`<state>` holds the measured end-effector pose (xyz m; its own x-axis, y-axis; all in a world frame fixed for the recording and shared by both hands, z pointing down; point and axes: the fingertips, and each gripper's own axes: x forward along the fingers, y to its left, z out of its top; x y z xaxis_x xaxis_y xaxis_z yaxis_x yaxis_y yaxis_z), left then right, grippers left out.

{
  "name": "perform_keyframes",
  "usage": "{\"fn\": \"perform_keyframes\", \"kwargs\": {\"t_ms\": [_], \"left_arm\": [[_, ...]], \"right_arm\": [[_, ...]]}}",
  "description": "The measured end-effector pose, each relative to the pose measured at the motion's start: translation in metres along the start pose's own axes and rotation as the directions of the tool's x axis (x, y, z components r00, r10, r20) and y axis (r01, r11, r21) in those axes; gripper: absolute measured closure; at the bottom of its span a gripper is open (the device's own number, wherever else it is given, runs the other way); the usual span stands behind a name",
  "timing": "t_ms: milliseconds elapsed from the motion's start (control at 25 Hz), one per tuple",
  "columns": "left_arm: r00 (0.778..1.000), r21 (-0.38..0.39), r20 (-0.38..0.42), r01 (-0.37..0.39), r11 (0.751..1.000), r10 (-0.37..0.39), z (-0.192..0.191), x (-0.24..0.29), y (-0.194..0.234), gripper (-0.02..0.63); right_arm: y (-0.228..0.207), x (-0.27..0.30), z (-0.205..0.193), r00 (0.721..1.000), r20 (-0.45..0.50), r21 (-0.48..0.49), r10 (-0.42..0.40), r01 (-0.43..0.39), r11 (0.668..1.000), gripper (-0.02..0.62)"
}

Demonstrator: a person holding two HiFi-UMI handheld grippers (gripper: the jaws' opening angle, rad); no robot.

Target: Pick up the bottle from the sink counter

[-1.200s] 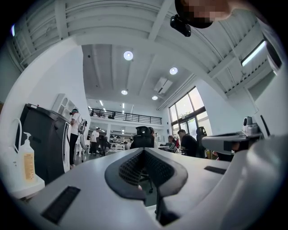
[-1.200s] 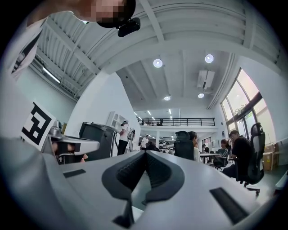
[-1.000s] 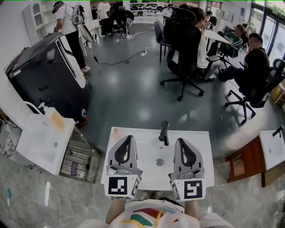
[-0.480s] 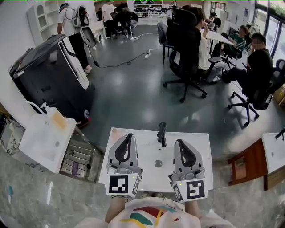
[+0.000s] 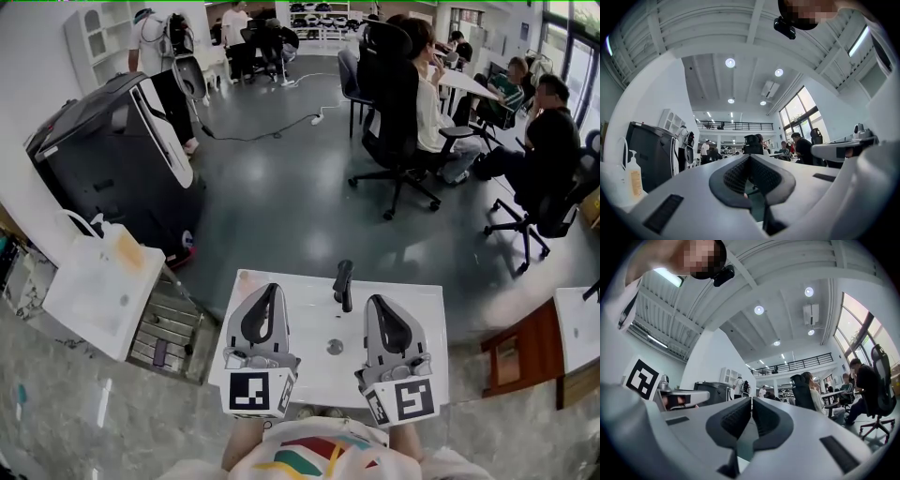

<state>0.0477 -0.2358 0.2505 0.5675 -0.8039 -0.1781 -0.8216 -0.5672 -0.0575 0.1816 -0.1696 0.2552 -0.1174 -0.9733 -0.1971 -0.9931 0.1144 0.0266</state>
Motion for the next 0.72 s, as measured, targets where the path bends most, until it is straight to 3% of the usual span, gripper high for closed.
{"fn": "perform_keyframes", "kwargs": {"t_ms": [360,720], "left_arm": [[0.995,0.031,-0.01,-0.096,0.995,0.097,0.0,-0.021,0.03,0.588],[0.973,0.041,-0.038,-0.227,0.973,0.229,-0.008,-0.051,0.071,0.588]], "right_arm": [[0.028,0.035,0.029,0.984,0.105,0.012,0.147,-0.149,0.989,0.563],[0.084,0.079,0.042,0.927,0.142,0.033,0.348,-0.355,0.934,0.363]]}}
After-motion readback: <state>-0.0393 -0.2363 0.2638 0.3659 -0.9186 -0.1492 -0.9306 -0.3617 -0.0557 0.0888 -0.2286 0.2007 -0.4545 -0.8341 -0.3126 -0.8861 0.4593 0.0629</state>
